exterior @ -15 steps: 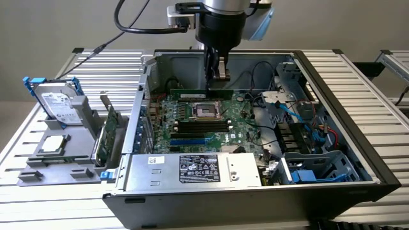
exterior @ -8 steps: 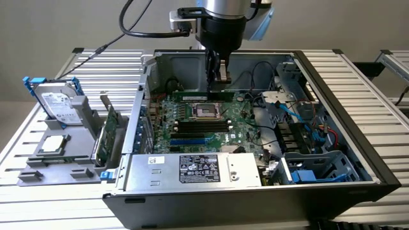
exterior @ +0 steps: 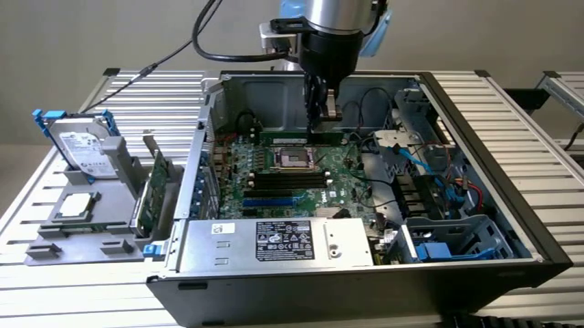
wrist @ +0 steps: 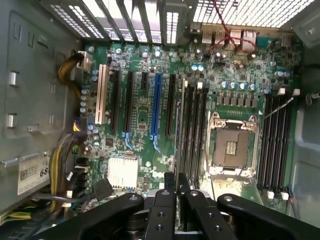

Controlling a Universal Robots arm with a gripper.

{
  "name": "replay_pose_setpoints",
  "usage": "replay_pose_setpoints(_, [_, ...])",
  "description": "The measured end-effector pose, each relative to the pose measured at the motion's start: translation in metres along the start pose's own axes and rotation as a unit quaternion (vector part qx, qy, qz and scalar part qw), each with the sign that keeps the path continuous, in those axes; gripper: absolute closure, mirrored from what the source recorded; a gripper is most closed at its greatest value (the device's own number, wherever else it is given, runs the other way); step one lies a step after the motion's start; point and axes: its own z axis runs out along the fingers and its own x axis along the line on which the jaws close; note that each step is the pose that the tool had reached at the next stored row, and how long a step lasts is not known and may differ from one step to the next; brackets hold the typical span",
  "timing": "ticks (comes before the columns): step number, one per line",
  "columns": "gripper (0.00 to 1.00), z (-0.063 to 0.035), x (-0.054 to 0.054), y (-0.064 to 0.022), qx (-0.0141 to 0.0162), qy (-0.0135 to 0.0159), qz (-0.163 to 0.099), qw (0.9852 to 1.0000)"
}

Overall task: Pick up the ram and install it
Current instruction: 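Pick up the ram and move it above insertion slot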

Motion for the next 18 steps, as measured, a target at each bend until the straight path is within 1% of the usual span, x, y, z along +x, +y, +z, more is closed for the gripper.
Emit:
replay_pose_setpoints(2, [0.86,0.0036,-0.003,-0.0011,0.0,0.0,0.0,1.0])
replay_pose_setpoints(4, [0.86,0.0067,-0.006,-0.0014,0.0012,0.0001,0.0,1.0])
replay_pose_setpoints(5, [0.86,0.0079,-0.007,-0.0012,0.0025,0.0002,0.0,1.0])
replay_pose_setpoints(8, [0.86,0.0101,-0.017,0.0033,0.0083,0.0006,0.0,1.0])
replay_pose_setpoints(9, [0.86,0.0108,-0.019,0.0055,0.0098,0.0008,0.0,1.0])
replay_pose_setpoints(10, [0.86,0.0114,-0.021,0.0074,0.0104,0.0011,0.0,0.9999])
replay_pose_setpoints(13, [0.86,0.0129,-0.023,0.0115,0.0106,0.0022,0.0,0.9999])
replay_pose_setpoints(15, [0.86,0.013,-0.023,0.0116,0.0105,0.003,0.0,0.9999])
replay_pose_setpoints(18, [0.86,0.013,-0.023,0.0116,0.0105,0.0031,0.0,0.9999])
